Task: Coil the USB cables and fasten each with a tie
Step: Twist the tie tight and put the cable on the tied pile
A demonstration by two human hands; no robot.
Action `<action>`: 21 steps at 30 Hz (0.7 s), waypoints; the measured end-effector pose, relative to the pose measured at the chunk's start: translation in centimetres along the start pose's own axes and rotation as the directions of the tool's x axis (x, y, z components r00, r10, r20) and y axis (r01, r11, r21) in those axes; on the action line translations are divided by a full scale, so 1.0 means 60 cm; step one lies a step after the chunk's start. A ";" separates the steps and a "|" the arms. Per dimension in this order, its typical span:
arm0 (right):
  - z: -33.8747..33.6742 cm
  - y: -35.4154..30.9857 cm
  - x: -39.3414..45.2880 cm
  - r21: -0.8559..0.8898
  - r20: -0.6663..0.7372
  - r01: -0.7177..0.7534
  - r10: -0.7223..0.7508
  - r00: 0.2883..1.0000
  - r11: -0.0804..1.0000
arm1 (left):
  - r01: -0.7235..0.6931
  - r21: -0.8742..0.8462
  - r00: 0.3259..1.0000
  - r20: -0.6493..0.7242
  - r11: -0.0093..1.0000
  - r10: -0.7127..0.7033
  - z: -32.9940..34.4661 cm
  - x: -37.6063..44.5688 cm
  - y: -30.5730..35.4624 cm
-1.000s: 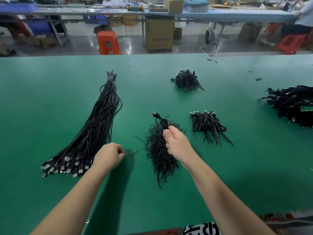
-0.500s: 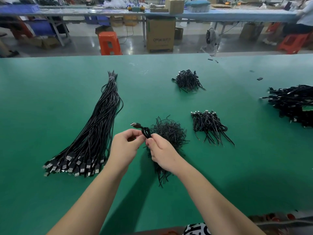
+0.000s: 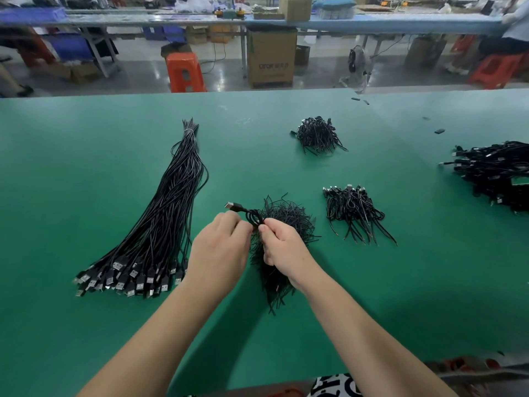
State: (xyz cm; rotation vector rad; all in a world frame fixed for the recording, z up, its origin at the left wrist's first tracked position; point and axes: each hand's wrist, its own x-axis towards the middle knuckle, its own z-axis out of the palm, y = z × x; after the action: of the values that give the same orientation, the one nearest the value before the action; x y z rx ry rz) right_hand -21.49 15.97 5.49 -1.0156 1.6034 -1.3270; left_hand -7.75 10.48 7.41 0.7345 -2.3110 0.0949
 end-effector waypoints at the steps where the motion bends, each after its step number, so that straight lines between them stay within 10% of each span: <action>1: -0.003 -0.004 -0.001 0.047 0.030 -0.028 0.026 0.999 0.999 | -0.108 0.039 0.994 -0.021 0.993 0.109 0.001 0.001 -0.007; 6: -0.021 -0.026 -0.004 0.177 0.257 -0.167 0.118 0.959 0.970 | -0.398 0.040 0.917 -0.013 0.916 0.399 -0.010 0.019 -0.032; 12: -0.025 -0.036 -0.005 0.168 0.355 -0.218 0.147 0.923 0.961 | -0.396 0.006 0.917 -0.050 0.918 0.395 -0.021 0.029 -0.036; 21: -0.009 -0.023 -0.011 0.025 0.272 -0.053 0.044 0.961 0.998 | 0.240 -0.347 0.971 0.102 0.907 -0.218 -0.017 0.022 -0.013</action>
State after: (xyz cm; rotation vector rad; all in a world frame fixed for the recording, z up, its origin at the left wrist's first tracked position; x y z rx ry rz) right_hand -21.65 16.58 6.99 -1.0811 1.3867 -1.1235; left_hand -7.53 9.47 8.93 0.8191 -2.1926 -0.4507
